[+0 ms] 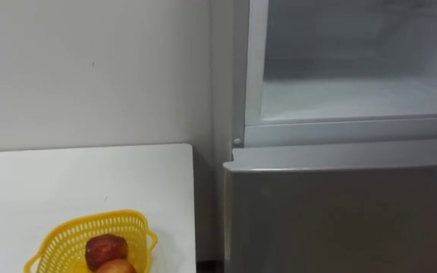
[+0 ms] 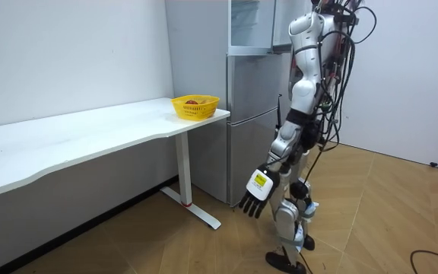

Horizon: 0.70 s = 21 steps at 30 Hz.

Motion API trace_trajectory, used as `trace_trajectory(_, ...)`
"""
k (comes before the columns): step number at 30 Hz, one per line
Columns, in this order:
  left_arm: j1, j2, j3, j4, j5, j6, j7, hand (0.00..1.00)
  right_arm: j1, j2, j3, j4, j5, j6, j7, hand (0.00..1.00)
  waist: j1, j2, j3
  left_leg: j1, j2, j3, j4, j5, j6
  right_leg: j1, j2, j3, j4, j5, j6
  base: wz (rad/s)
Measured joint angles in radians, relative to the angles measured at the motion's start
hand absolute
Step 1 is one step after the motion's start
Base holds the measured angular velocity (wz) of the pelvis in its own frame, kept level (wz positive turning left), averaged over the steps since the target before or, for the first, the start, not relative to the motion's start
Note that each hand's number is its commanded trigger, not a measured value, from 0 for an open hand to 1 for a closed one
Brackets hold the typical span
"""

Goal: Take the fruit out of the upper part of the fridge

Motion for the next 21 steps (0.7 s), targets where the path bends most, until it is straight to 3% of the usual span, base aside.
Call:
trace_trajectory(7,-0.003,-0.012,0.002,0.001,-0.001,-0.005,-0.009,0.00,-0.001,-0.009,0.025,-0.012,-0.040,-0.001,0.006,0.00,0.023,-0.003,0.0012,0.005,0.000,0.003,-0.001,0.000,0.000,0.000,0.001,0.016,0.002,0.000,0.000,-0.04)
trace_trajectory(13,-0.003,-0.012,-0.010,0.005,-0.001,-0.003,-0.008,0.00,0.000,-0.030,0.097,-0.018,-0.124,0.001,0.006,0.00,0.032,-0.013,0.0087,0.014,0.001,-0.001,-0.001,0.000,0.000,0.001,0.000,0.009,-0.001,-0.001,0.000,0.00)
trace_trajectory(21,-0.004,-0.014,-0.067,0.041,-0.003,0.005,-0.020,0.00,-0.023,-0.034,0.182,-0.026,-0.155,0.042,0.054,0.00,0.055,-0.016,0.0099,0.031,-0.001,-0.011,-0.008,0.000,0.000,0.023,0.000,-0.001,-0.002,-0.001,0.000,0.04)
